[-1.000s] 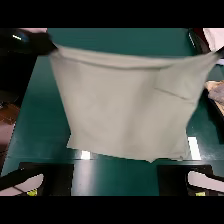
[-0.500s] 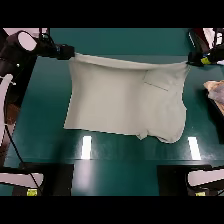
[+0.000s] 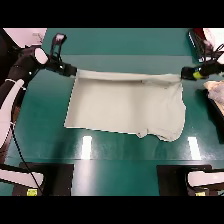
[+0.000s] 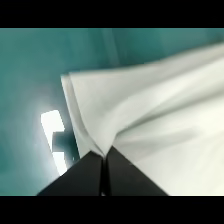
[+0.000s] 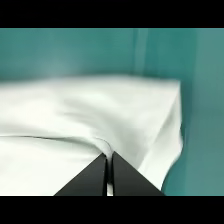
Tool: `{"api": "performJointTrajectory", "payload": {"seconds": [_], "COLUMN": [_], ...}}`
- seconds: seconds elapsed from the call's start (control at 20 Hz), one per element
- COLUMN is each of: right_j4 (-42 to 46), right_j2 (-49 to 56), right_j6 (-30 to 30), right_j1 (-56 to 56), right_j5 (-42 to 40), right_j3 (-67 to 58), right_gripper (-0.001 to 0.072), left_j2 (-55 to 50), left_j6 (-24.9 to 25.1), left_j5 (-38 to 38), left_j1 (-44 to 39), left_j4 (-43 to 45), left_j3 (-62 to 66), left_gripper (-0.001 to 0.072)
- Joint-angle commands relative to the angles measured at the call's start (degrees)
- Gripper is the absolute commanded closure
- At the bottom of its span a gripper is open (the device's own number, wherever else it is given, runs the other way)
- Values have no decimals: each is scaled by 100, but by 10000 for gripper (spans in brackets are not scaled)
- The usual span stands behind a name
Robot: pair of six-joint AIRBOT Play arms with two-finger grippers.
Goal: Fold the shirts.
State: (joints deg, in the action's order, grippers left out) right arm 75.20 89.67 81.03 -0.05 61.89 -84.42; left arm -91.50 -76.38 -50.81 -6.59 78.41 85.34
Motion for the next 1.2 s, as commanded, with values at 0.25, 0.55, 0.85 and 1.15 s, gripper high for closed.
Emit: {"api": "performJointTrajectory", "payload": {"seconds": [0.25, 0.55, 0.85, 1.15], "right_j4": [-26, -70, -76, -754], "right_j2": [-848, -1097, -2218, -2715], "right_j6": [-2, 111, -356, -420], "right_j1": [575, 302, -730, -957], "right_j5": [-634, 551, 1775, 1561], "right_j3": [2006, 1484, 1488, 1488], "right_gripper": [691, 423, 425, 425], "left_j2": [-33, 243, 1499, 1967], "left_j6": [-236, -417, -369, 1119], "left_j5": [59, -1517, -2332, -2553], "left_j1": [4, 111, 1683, 2758], "left_j4": [111, 975, -540, -2796], "left_j3": [-575, -81, -1040, -3740], "left_gripper": [368, 221, 220, 220]}}
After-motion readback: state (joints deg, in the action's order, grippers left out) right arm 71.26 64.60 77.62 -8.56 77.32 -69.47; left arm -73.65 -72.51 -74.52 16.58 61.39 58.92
